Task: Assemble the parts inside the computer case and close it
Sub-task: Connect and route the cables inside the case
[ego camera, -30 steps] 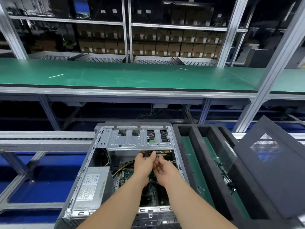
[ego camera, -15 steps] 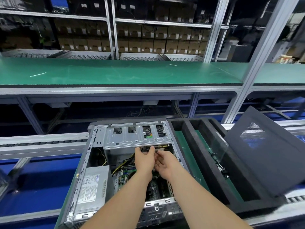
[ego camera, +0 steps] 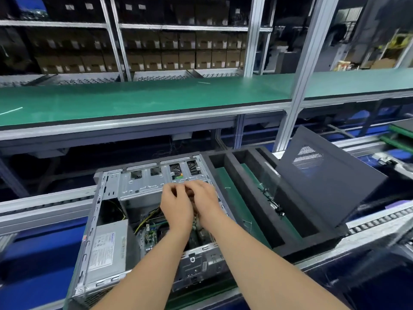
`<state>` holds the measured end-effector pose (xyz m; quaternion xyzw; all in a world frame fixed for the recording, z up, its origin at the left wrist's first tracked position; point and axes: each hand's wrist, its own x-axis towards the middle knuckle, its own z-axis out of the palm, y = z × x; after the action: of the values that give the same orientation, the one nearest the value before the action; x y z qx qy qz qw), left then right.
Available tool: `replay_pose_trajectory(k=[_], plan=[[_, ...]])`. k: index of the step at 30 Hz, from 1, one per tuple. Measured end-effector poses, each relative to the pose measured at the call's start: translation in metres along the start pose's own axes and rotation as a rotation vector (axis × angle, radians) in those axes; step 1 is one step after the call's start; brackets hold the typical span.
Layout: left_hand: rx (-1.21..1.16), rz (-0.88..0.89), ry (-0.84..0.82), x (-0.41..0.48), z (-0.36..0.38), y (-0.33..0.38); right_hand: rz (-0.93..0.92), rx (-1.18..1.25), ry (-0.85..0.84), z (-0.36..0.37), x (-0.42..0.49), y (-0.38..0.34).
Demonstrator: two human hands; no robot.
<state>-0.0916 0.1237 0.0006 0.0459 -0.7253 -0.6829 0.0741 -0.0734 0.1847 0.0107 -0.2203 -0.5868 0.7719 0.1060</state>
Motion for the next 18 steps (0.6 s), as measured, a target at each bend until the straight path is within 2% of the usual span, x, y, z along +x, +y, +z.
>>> replay_pose_trajectory(k=[3, 6, 12, 15, 18], plan=[[-0.066, 0.040, -0.043, -0.019, 0.016, 0.019, -0.125, -0.044, 0.056, -0.024, -0.008, -0.019], [-0.113, 0.041, -0.158, -0.043, 0.050, 0.039, -0.196, -0.049, 0.120, -0.067, -0.013, -0.040], [-0.052, -0.048, -0.599, -0.075, 0.123, 0.042, -0.145, -0.125, 0.180, -0.178, -0.002, -0.071], [0.060, -0.090, -0.640, -0.082, 0.151, 0.025, -0.045, -0.185, 0.215, -0.226, 0.020, -0.064], [0.159, -0.163, -0.578, -0.088, 0.181, 0.004, 0.052, -0.145, 0.281, -0.270, 0.048, -0.045]])
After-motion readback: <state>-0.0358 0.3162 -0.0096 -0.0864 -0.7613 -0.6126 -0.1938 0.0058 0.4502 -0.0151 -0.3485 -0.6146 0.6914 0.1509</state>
